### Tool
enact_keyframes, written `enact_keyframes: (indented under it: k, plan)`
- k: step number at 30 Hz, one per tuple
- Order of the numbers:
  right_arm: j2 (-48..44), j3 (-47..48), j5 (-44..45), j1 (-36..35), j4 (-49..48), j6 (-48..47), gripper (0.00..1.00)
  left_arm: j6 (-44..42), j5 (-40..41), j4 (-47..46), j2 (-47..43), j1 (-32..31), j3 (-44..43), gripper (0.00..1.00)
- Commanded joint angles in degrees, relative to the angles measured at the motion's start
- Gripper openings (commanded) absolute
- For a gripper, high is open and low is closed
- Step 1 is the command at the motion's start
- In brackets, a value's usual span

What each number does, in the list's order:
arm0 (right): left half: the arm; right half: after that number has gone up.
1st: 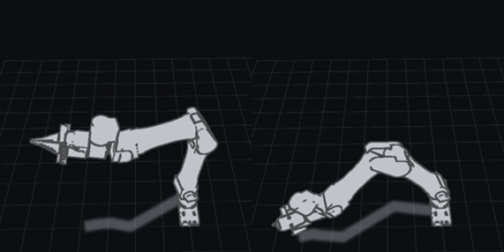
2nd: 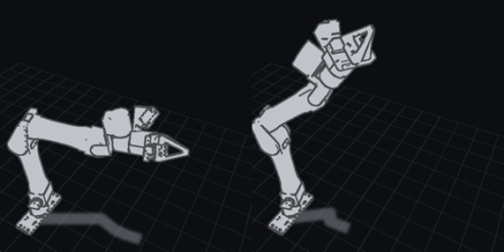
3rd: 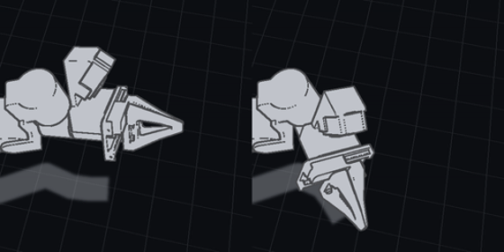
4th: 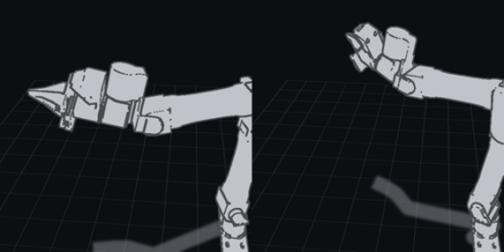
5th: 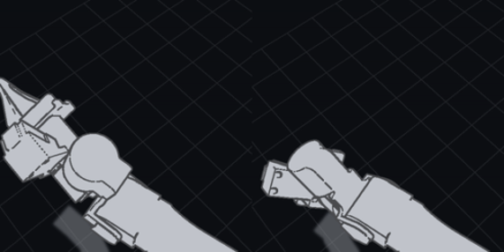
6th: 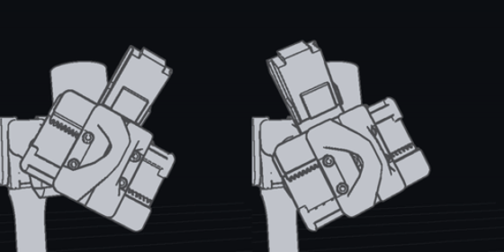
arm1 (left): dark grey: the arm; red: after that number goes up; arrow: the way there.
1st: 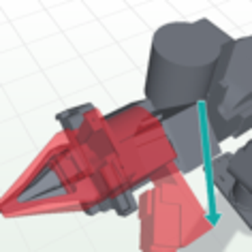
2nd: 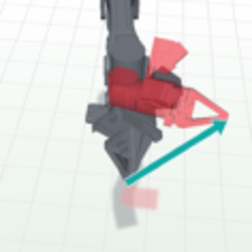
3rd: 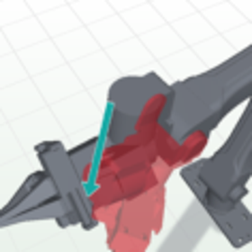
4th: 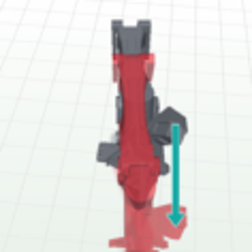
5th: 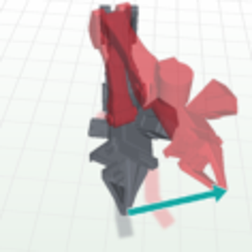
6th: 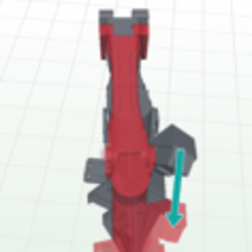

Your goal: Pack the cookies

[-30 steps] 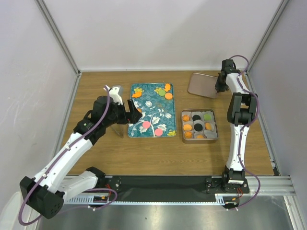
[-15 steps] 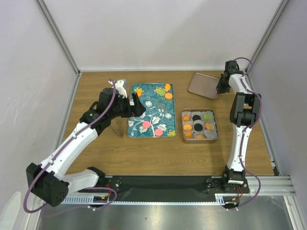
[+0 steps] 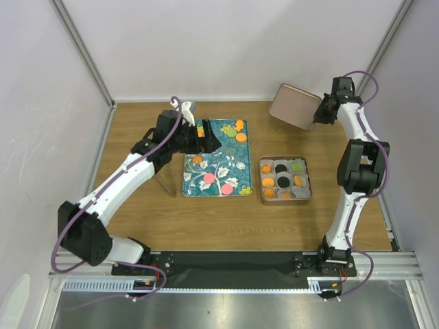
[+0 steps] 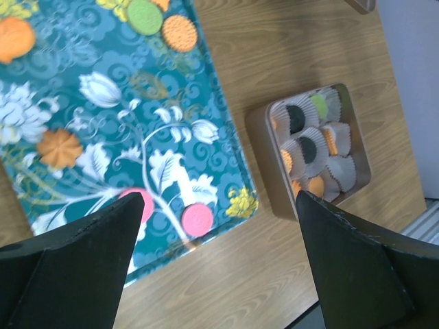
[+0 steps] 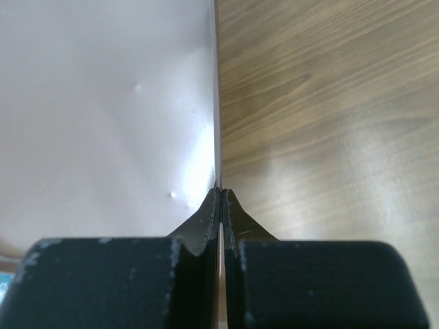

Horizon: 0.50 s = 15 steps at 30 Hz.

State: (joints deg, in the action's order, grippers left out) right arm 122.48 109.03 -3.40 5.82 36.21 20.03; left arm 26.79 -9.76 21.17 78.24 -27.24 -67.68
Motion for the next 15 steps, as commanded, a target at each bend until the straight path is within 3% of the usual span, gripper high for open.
enact_keyframes:
  k: [1, 9, 15]
  plan:
    - [-8.2, -1.8, -1.1, -1.2, -1.8, 1.3, 0.0, 1.3, -4.2, -5.6, 2.8, -0.3, -5.2, 1.0]
    - [-21.2, -15.7, -3.7, -5.6, -3.4, 1.6, 0.0, 5.2, -10.8, -13.1, 12.1, -0.3, -12.8, 1.0]
    - [-31.1, -26.0, -7.8, -9.5, -5.5, 3.2, 0.0, 8.5, -14.8, -19.9, 17.4, -0.3, -12.8, 1.0]
